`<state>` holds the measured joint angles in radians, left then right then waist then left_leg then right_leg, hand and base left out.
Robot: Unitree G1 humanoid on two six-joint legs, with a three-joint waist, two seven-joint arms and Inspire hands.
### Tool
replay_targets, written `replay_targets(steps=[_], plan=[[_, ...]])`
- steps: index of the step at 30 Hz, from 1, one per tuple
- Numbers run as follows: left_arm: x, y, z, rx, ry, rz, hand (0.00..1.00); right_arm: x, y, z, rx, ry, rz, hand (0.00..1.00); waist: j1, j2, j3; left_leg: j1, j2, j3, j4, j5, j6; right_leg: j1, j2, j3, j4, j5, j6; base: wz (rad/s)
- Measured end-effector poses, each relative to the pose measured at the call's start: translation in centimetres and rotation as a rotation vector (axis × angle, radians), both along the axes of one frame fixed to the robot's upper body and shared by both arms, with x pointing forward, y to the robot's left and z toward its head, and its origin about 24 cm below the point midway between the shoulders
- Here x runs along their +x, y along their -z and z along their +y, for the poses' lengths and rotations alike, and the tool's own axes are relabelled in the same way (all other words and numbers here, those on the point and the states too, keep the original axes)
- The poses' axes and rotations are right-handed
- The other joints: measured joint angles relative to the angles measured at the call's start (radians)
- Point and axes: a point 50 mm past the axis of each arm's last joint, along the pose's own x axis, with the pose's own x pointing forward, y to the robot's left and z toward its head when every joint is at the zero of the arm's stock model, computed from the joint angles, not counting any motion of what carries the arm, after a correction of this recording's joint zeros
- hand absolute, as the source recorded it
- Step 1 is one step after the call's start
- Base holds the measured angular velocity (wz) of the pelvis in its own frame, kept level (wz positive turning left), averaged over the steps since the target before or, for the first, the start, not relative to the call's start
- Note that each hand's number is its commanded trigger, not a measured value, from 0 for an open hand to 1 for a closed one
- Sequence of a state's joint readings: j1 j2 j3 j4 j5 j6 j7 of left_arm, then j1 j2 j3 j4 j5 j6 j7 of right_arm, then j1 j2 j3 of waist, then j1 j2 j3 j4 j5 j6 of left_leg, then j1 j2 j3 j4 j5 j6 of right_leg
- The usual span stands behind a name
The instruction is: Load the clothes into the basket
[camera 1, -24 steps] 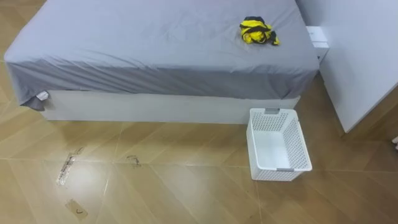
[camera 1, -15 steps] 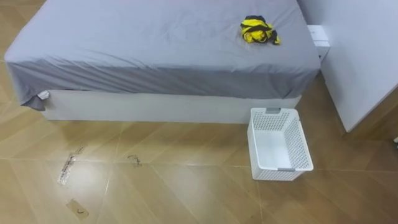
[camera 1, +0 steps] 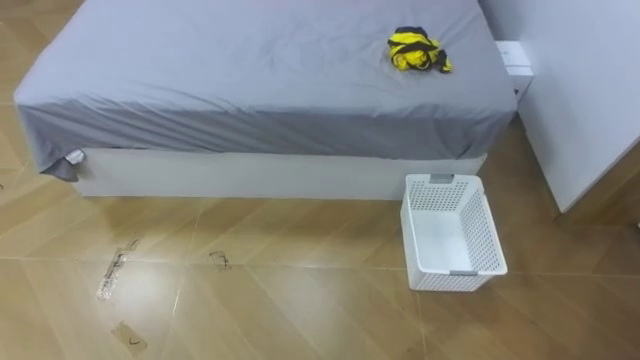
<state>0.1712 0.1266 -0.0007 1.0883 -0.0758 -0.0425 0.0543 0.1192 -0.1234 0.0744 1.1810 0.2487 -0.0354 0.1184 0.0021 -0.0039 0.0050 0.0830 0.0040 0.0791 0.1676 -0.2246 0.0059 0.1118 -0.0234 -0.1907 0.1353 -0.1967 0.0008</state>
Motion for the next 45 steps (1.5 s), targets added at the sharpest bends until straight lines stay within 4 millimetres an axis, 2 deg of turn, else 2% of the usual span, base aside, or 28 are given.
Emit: replay_targets(steps=[9, 12, 15, 16, 17, 19, 20, 21, 22, 23, 25, 26, 27, 28, 29, 30, 31, 32, 33, 34, 35, 36, 37, 38, 40, 42, 44, 45], plan=[[-0.1, 0.0, 0.3, -0.003, -0.055, 0.000, 0.00, 0.2, 0.0, 0.1, 0.036, 0.025, 0.000, 0.00, 0.000, -0.008, 0.0000, -0.043, 0.005, 0.002, 0.061, -0.007, -0.001, -0.032, -0.002, -0.006, 0.021, -0.015, -0.006, 0.01], [0.0, -0.1, 0.5, -0.029, -0.111, -0.017, 0.00, 0.5, 0.0, 0.0, 0.045, 0.034, -0.008, 0.00, 0.000, -0.001, 0.0044, -0.116, 0.023, 0.003, 0.226, -0.049, -0.018, -0.049, 0.005, -0.006, 0.070, -0.051, -0.019, 0.03], [0.2, -0.2, 0.7, -0.049, -0.176, -0.049, 0.00, 0.1, 0.0, -0.3, 0.045, 0.044, -0.001, 0.00, 0.005, 0.004, 0.0076, -0.227, 0.065, 0.022, 0.500, -0.048, -0.017, -0.040, 0.014, 0.006, 0.102, -0.088, -0.042, 0.00], [0.4, -0.2, 0.6, -0.059, -0.199, -0.063, 0.00, 0.0, 0.0, -0.5, 0.040, 0.050, 0.002, 0.00, 0.007, 0.014, 0.0108, -0.277, 0.078, 0.021, 0.592, -0.043, -0.007, -0.022, 0.023, 0.025, 0.118, -0.110, -0.061, 0.00], [0.4, -0.2, 0.6, -0.064, -0.215, -0.071, 0.00, -0.1, 0.0, -0.5, 0.038, 0.053, 0.002, 0.00, 0.006, 0.014, 0.0089, -0.294, 0.070, 0.019, 0.591, -0.048, -0.005, -0.019, 0.021, 0.030, 0.126, -0.120, -0.062, 0.07], [0.9, -0.4, 0.3, -0.091, -0.272, -0.115, 0.00, -0.1, -0.1, -0.7, 0.031, 0.065, 0.002, 0.00, 0.006, 0.001, 0.0036, -0.394, 0.027, 0.036, 0.453, -0.040, -0.003, -0.021, 0.000, 0.056, 0.157, -0.158, -0.062, 0.03], [1.0, -0.4, 0.1, -0.099, -0.287, -0.128, 0.00, -0.1, -0.1, -0.7, 0.029, 0.063, 0.003, 0.00, 0.008, 0.000, 0.0037, -0.422, 0.017, 0.039, 0.394, -0.028, -0.011, -0.020, -0.010, 0.057, 0.159, -0.165, -0.060, -0.19], [1.0, -0.4, 0.0, -0.104, -0.298, -0.144, 0.00, -0.1, -0.1, -0.8, 0.027, 0.061, 0.007, 0.00, 0.012, 0.000, 0.0036, -0.458, 0.003, 0.037, 0.251, 0.021, -0.025, -0.011, -0.021, 0.066, 0.155, -0.179, -0.052, -0.39], [0.8, -0.5, 0.0, -0.108, -0.323, -0.158, 0.00, -0.3, -0.1, -0.8, 0.025, 0.060, 0.013, 0.00, 0.024, -0.005, 0.0020, -0.474, -0.002, 0.035, 0.116, 0.104, -0.029, 0.006, -0.037, 0.084, 0.155, -0.196, -0.040, -0.53], [0.6, -0.4, 0.0, -0.110, -0.338, -0.160, 0.00, -0.4, -0.1, -0.8, 0.025, 0.058, 0.015, 0.00, 0.033, -0.008, 0.0011, -0.473, 0.001, 0.035, 0.063, 0.138, -0.033, 0.017, -0.047, 0.090, 0.154, -0.203, -0.033, -0.65], [-0.5, -0.4, 0.4, -0.106, -0.390, -0.158, 0.00, -0.6, -0.1, -1.0, 0.014, 0.042, 0.021, 0.00, 0.031, -0.017, -0.0019, -0.480, 0.001, 0.071, 0.027, 0.295, -0.003, 0.072, -0.075, 0.126, 0.115, -0.228, -0.002, -0.47], [-0.6, -0.4, 0.4, -0.104, -0.396, -0.161, 0.00, -0.6, -0.1, -1.1, 0.013, 0.046, 0.020, 0.00, 0.030, -0.025, -0.0035, -0.487, -0.005, 0.084, 0.047, 0.318, 0.016, 0.082, -0.086, 0.133, 0.106, -0.232, 0.005, -0.26], [-0.5, -0.5, 0.7, -0.101, -0.398, -0.174, 0.00, -0.7, -0.1, -1.1, 0.013, 0.056, 0.020, 0.00, 0.025, -0.045, -0.0102, -0.510, -0.030, 0.106, 0.113, 0.306, 0.044, 0.089, -0.116, 0.131, 0.090, -0.240, 0.024, -0.10], [-0.2, -0.6, 0.8, -0.096, -0.401, -0.191, 0.00, -0.7, -0.1, -1.3, 0.008, 0.067, 0.011, 0.00, 0.011, -0.057, -0.0023, -0.533, -0.040, 0.118, 0.206, 0.253, 0.050, 0.104, -0.138, 0.130, 0.085, -0.221, 0.058, -0.04], [-0.1, -0.6, 0.9, -0.097, -0.401, -0.194, 0.00, -0.6, -0.2, -1.3, 0.001, 0.069, 0.006, 0.00, 0.013, -0.058, 0.0025, -0.551, -0.033, 0.126, 0.270, 0.222, 0.062, 0.113, -0.148, 0.139, 0.086, -0.207, 0.072, -0.16], [0.1, -0.7, 1.1, -0.095, -0.405, -0.200, 0.00, -0.3, -0.1, -1.1, -0.011, 0.074, -0.006, 0.00, 0.032, -0.062, 0.0195, -0.597, -0.008, 0.152, 0.458, 0.175, 0.108, 0.146, -0.158, 0.189, 0.102, -0.179, 0.081, -0.41], [-0.2, -0.8, 1.4, -0.087, -0.413, -0.202, 0.00, -0.8, -0.1, -1.1, -0.025, 0.081, 0.004, 0.00, 0.054, -0.058, 0.0111, -0.612, -0.002, 0.185, 0.467, 0.132, 0.076, 0.149, -0.164, 0.212, 0.194, -0.167, 0.077, -0.38], [-0.3, -0.7, 1.2, -0.089, -0.408, -0.194, 0.00, -1.1, -0.2, -1.4, -0.036, 0.083, 0.008, 0.00, 0.051, -0.044, -0.0007, -0.593, -0.002, 0.183, 0.414, 0.144, 0.067, 0.125, -0.160, 0.196, 0.271, -0.166, 0.077, -0.05], [-0.4, -0.6, 1.5, -0.074, -0.398, -0.169, 0.00, -1.1, -0.1, -1.3, -0.046, 0.090, 0.013, 0.00, 0.040, -0.052, -0.0010, -0.562, -0.030, 0.182, 0.425, 0.081, 0.092, 0.087, -0.190, 0.155, 0.460, -0.154, 0.084, 0.31], [-0.5, -0.4, 1.2, -0.074, -0.396, -0.144, 0.00, -0.9, -0.2, -1.5, -0.061, 0.096, 0.010, 0.00, 0.033, -0.064, -0.0020, -0.518, -0.056, 0.183, 0.435, 0.035, 0.107, 0.042, -0.217, 0.147, 0.608, -0.034, 0.084, 0.29], [-0.3, -0.4, 0.9, -0.074, -0.374, -0.138, 0.00, -0.7, -0.3, -1.7, -0.068, 0.107, -0.002, 0.00, 0.035, -0.049, -0.0037, -0.487, -0.060, 0.180, 0.425, 0.017, 0.111, 0.021, -0.219, 0.143, 0.660, 0.057, 0.080, 0.08], [-0.3, -0.2, 0.5, -0.068, -0.337, -0.121, 0.00, 0.1, -0.5, -1.9, -0.072, 0.124, -0.038, 0.00, 0.037, -0.031, -0.0052, -0.428, -0.065, 0.157, 0.378, -0.008, 0.120, -0.043, -0.213, 0.119, 0.755, 0.098, 0.057, -0.15], [-0.1, -0.2, 0.4, -0.049, -0.292, -0.113, 0.00, 1.5, -0.8, -1.8, -0.066, 0.116, -0.081, 0.00, 0.040, -0.022, 0.0003, -0.357, -0.063, 0.153, 0.312, -0.008, 0.119, -0.137, -0.182, 0.094, 0.833, 0.012, 0.034, -0.18], [0.0, -0.3, 0.4, -0.043, -0.277, -0.112, 0.00, 2.2, -1.0, -1.7, -0.062, 0.114, -0.105, 0.00, 0.040, -0.015, 0.0052, -0.323, -0.062, 0.144, 0.280, -0.008, 0.118, -0.184, -0.161, 0.083, 0.850, -0.032, 0.018, 0.03], [0.6, -0.4, 0.5, -0.028, -0.214, -0.116, 0.00, 4.3, -1.6, -1.6, -0.068, 0.117, -0.180, 0.00, 0.027, 0.006, 0.0093, -0.220, -0.053, 0.089, 0.207, -0.018, 0.113, -0.346, -0.061, 0.011, 0.763, -0.130, -0.011, 0.44], [1.4, -0.4, 0.2, -0.032, -0.169, -0.125, 0.00, 4.9, -1.8, -1.6, -0.078, 0.137, -0.206, 0.00, 0.019, 0.004, 0.0123, -0.156, -0.052, 0.048, 0.182, -0.040, 0.100, -0.429, -0.020, 0.006, 0.557, -0.125, -0.016, 0.65], [1.3, -0.4, -0.3, -0.039, -0.124, -0.119, 0.00, 5.5, -2.1, -1.6, -0.095, 0.136, -0.228, 0.00, 0.019, 0.006, 0.0124, -0.074, -0.048, 0.017, 0.153, -0.077, 0.088, -0.457, -0.016, -0.008, 0.305, -0.021, -0.019, 0.55], [0.7, -0.3, -0.7, -0.044, -0.119, -0.106, 0.00, 5.6, -2.2, -1.7, -0.106, 0.146, -0.243, 0.00, 0.016, 0.013, 0.0099, -0.024, -0.034, -0.012, 0.142, -0.105, 0.077, -0.457, -0.014, -0.020, 0.201, 0.081, -0.019, 0.50]])
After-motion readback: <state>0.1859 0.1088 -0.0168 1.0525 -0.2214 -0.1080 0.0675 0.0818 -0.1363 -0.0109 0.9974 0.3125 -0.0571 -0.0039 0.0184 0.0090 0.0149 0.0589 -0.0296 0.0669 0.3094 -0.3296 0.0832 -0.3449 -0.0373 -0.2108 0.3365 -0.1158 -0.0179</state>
